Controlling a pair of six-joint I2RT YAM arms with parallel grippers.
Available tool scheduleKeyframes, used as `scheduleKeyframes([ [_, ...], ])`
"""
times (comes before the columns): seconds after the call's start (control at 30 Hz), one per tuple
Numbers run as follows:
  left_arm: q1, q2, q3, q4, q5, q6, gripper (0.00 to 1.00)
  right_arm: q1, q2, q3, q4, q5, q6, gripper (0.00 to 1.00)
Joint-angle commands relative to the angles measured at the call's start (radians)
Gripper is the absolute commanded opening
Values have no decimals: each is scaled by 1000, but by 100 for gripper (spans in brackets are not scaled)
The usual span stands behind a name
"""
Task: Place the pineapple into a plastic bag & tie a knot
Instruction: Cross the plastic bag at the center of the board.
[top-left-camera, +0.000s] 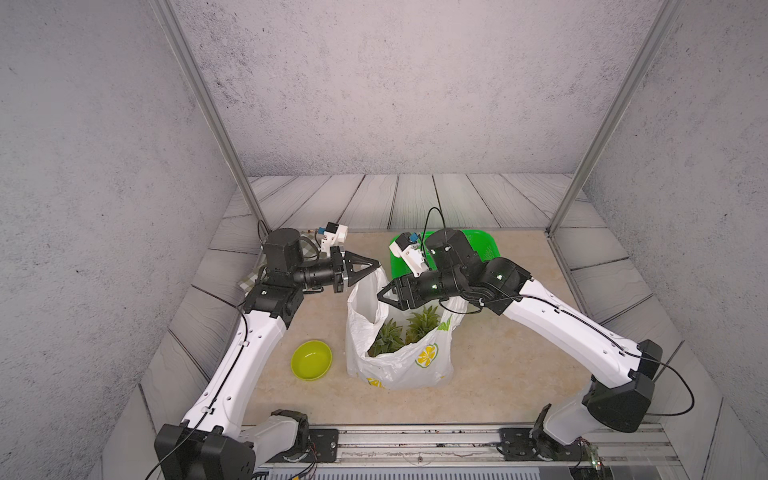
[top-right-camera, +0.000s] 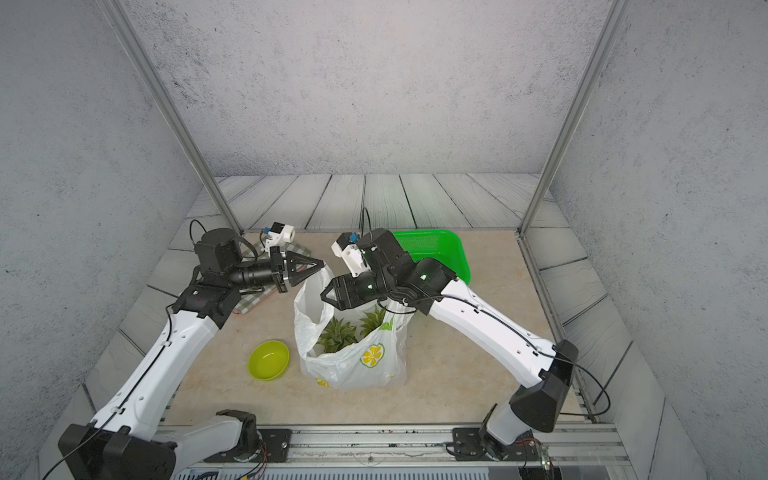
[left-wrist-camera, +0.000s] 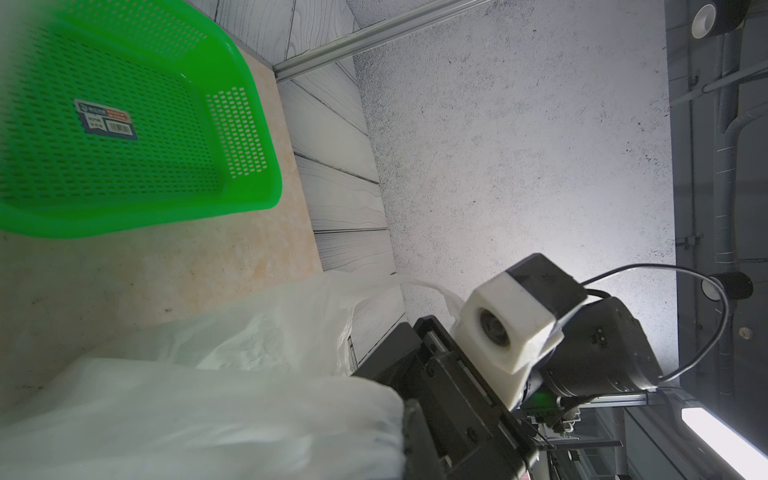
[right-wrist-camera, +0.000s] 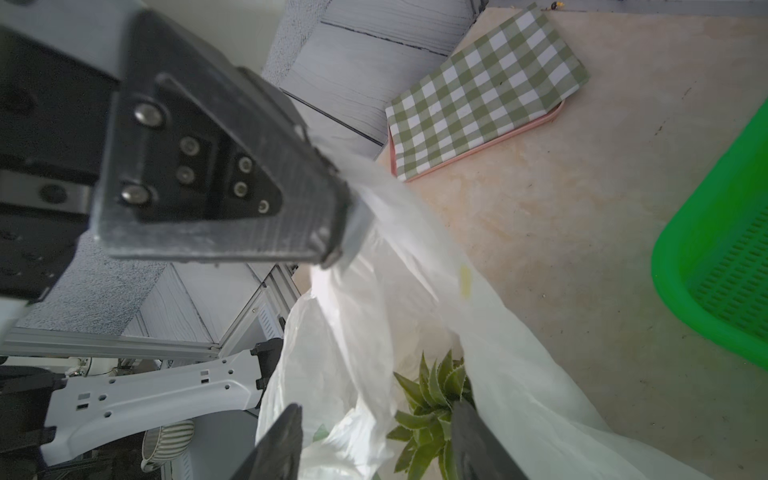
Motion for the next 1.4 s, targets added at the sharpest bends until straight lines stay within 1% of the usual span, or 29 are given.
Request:
scheduleKeyframes([
  [0.0,8,-27,-1,59,16,-2,0,1,13,14,17,-6,12,56],
  [0.07,9,-30,-2,60,15,-4,0,1,16,12,22,-7,12,48],
  [0.2,9,-33,-3,52,17,3,0,1,-2,16,13,21,8,23],
  [0.3,9,-34,1,13,14,33,1,1,-35,31,-8,62,-19,13],
  [0.33,10,-35,3,-1,13,45,6,3,-44,42,-17,67,-32,10],
  [0.4,10,-42,12,-56,13,87,21,1,-52,79,-49,69,-53,5],
  [0.43,10,-48,23,-109,8,126,28,2,-49,105,-69,68,-65,2],
  [0.47,12,-58,39,-170,-1,171,34,1,-48,128,-91,64,-77,0],
  [0.53,20,-81,58,-262,-12,235,39,2,-47,168,-128,62,-96,0],
  [0.67,49,-134,89,-398,-46,338,41,2,-37,257,-200,59,-135,0],
  [0.7,52,-144,102,-420,-54,369,43,2,-32,279,-215,54,-144,0],
  [0.8,53,-176,155,-509,-130,517,54,3,-13,356,-261,28,-168,0],
  [0.83,54,-191,163,-513,-154,564,58,3,-5,388,-277,19,-175,0],
  [0.9,52,-222,157,-479,-190,616,69,3,18,450,-315,-5,-191,0],
  [0.97,52,-254,120,-366,-172,628,77,3,44,517,-357,-30,-211,0],
  [1.03,51,-278,85,-261,-154,630,81,3,68,571,-395,-45,-230,0],
  [1.13,45,-311,42,-156,-147,663,84,3,108,628,-442,-84,-247,0],
  [1.27,37,-363,-30,-55,-182,729,93,3,141,654,-457,-142,-251,0],
  [1.37,23,-355,-63,45,-167,701,95,4,151,660,-456,-170,-251,0],
])
